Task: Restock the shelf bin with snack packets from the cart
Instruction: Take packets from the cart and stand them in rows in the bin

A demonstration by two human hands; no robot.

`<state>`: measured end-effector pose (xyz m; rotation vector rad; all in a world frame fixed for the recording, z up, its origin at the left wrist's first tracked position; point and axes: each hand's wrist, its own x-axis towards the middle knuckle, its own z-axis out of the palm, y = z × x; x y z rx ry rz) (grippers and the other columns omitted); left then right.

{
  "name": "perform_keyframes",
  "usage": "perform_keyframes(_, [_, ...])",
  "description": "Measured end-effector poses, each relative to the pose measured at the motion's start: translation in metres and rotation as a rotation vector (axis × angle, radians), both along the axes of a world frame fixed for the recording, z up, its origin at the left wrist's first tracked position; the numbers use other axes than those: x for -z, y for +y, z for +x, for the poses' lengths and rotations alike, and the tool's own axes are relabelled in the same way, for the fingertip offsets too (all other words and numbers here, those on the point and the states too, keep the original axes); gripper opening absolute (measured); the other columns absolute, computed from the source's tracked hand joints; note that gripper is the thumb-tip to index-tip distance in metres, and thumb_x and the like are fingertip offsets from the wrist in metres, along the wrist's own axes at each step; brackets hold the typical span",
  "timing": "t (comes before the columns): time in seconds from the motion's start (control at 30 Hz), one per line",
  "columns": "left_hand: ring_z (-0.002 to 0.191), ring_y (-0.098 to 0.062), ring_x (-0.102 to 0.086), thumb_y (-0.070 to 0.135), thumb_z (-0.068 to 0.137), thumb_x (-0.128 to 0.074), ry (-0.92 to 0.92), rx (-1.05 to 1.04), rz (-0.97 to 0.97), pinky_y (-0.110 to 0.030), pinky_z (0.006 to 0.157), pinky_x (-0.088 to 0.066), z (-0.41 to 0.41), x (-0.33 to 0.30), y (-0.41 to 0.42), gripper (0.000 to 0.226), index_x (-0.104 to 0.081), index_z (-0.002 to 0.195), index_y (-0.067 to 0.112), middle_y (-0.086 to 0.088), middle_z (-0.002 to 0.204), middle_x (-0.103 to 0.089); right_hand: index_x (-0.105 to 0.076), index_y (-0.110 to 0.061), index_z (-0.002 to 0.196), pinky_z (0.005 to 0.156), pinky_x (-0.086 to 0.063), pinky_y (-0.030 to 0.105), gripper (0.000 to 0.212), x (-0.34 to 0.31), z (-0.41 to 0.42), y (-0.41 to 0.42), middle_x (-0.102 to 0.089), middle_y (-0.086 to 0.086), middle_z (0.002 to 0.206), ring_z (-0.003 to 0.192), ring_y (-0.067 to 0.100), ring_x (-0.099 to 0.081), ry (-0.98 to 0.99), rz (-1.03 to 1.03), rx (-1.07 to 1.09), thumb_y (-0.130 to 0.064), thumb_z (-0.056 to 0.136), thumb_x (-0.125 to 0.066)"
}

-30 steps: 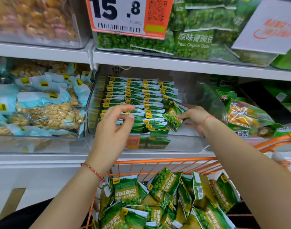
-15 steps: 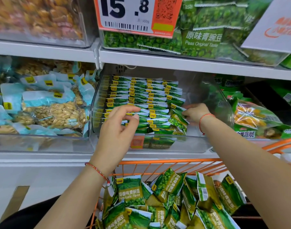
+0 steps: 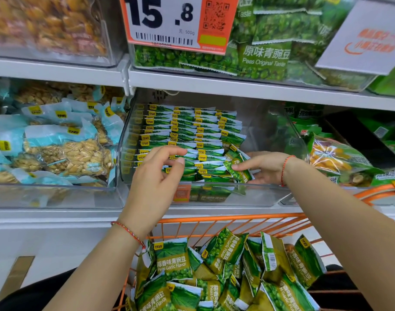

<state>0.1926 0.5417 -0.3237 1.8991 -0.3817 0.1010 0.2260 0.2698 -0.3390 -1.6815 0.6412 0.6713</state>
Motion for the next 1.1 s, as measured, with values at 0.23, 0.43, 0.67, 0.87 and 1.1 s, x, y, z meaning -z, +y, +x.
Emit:
perform_keyframes(0.23, [0.091,0.007,-0.053,0.021,0.096,-0.050,-0.008,0.002,0.052,-0.015,0.066,-0.044,0.001,0.002,0.000,0.017,-0.060,0.100,0.034,0.020,0.109,-0.054,-0.062,-0.015,0.110,0.093,-0.047,0.038,0.045,0.004,0.001,0.003,-0.068,0.002,0.106,0.109,0.023,-0.060,-0.024,-0.236,-0.092,-0.008,0.070,-0.081])
perform_keyframes(0.43, [0.090,0.005,-0.054,0.025,0.096,-0.049,-0.009,0.013,0.078,-0.020,0.065,-0.046,0.003,0.006,0.000,0.016,-0.061,0.102,0.033,0.017,0.110,-0.054,-0.055,-0.005,0.125,0.093,-0.046,0.032,0.063,-0.001,0.004,0.011,-0.062,0.009,0.118,0.107,0.026,-0.058,-0.248,-0.505,-0.025,-0.008,0.068,-0.083])
perform_keyframes(0.67, [0.091,0.001,-0.055,0.034,0.096,-0.046,-0.026,0.018,0.116,-0.030,0.069,-0.051,0.004,0.011,0.001,0.019,-0.062,0.104,0.032,0.017,0.110,-0.054,-0.037,-0.013,0.140,0.095,-0.041,0.034,0.077,-0.010,0.020,0.030,-0.048,0.021,0.133,0.122,0.033,-0.047,-0.391,-0.941,-0.115,-0.026,0.076,-0.077])
perform_keyframes(0.87, [0.089,0.003,-0.055,0.039,0.088,-0.041,-0.017,0.024,0.124,-0.024,0.064,-0.049,0.005,0.010,0.000,0.024,-0.060,0.101,0.036,0.019,0.109,-0.053,-0.035,-0.011,0.135,0.085,-0.043,0.034,0.075,-0.005,0.021,0.037,-0.051,0.022,0.124,0.112,0.036,-0.053,-0.433,-0.980,0.023,-0.023,0.075,-0.079])
perform_keyframes(1.1, [0.091,0.000,-0.056,0.038,0.088,-0.042,-0.022,0.029,0.121,-0.027,0.065,-0.050,0.006,0.011,0.000,0.022,-0.060,0.102,0.036,0.020,0.109,-0.052,-0.041,-0.012,0.138,0.091,-0.042,0.036,0.061,-0.011,0.016,0.040,-0.052,0.023,0.126,0.115,0.038,-0.051,-0.449,-1.087,-0.180,-0.023,0.085,-0.068])
